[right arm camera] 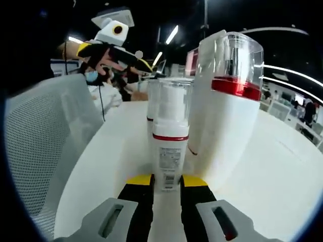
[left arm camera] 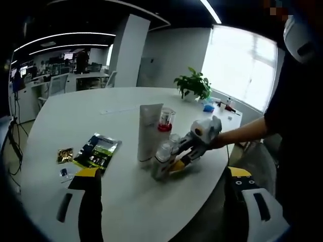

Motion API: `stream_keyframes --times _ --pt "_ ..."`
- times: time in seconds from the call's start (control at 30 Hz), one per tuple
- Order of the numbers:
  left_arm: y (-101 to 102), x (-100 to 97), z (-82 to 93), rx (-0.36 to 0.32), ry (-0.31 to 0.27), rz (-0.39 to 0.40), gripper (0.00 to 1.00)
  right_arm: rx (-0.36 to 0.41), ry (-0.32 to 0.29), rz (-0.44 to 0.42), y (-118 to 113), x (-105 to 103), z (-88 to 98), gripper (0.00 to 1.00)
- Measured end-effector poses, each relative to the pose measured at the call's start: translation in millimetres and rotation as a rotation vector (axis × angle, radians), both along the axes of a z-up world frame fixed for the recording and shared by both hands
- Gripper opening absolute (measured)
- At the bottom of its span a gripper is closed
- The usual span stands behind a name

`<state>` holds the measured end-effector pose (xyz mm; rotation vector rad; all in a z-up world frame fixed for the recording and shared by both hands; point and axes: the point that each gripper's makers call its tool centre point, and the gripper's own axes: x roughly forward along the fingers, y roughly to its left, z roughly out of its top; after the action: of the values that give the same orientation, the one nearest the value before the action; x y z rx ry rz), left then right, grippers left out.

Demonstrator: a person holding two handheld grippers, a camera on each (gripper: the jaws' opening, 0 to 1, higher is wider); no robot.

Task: Arrange the skincare products in the storage area until every visible bottle or jar stands upright without overlapping.

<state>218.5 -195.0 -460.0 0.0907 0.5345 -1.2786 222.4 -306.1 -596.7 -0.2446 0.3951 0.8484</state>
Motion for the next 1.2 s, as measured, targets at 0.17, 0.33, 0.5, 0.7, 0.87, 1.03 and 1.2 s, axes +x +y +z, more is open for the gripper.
stream_keyframes --times 0.17,0.33,0.5,0.7,0.87,1.03,1.2 --pt "0 -0.4 -0.8 -0.001 0.001 0.002 0.95 -0.001 0.018 -0.007 -1 -2 -2.9 0.14" --pt "-1 -3.5 1.0 -0.002 0.000 0.000 0.95 -0.005 0.035 -0.019 -3 -6 -2.2 0.17" --pt "-2 -6.2 6.2 -0.009 -0.009 -0.007 0.95 -0.021 0.062 -0.040 -8 -13 3.3 0.21" --pt "-3 -5.7 13.9 -0.022 -0.023 -0.018 0.95 -0.009 0.092 -0.094 -16 -25 15.3 0.26" --pt "-3 -9.4 20.4 -0.033 -0.033 -0.021 0.96 -0.008 0.110 -0.138 -23 -40 21.8 0.34" --pt "2 -11.8 23.0 -0.033 -0.040 -0.016 0.96 0.001 0.152 -0.229 -33 -55 30.2 0.47" --pt "8 -11.6 24.6 -0.030 -0.038 0.002 0.97 0.002 0.183 -0.293 -42 -70 40.0 0.62"
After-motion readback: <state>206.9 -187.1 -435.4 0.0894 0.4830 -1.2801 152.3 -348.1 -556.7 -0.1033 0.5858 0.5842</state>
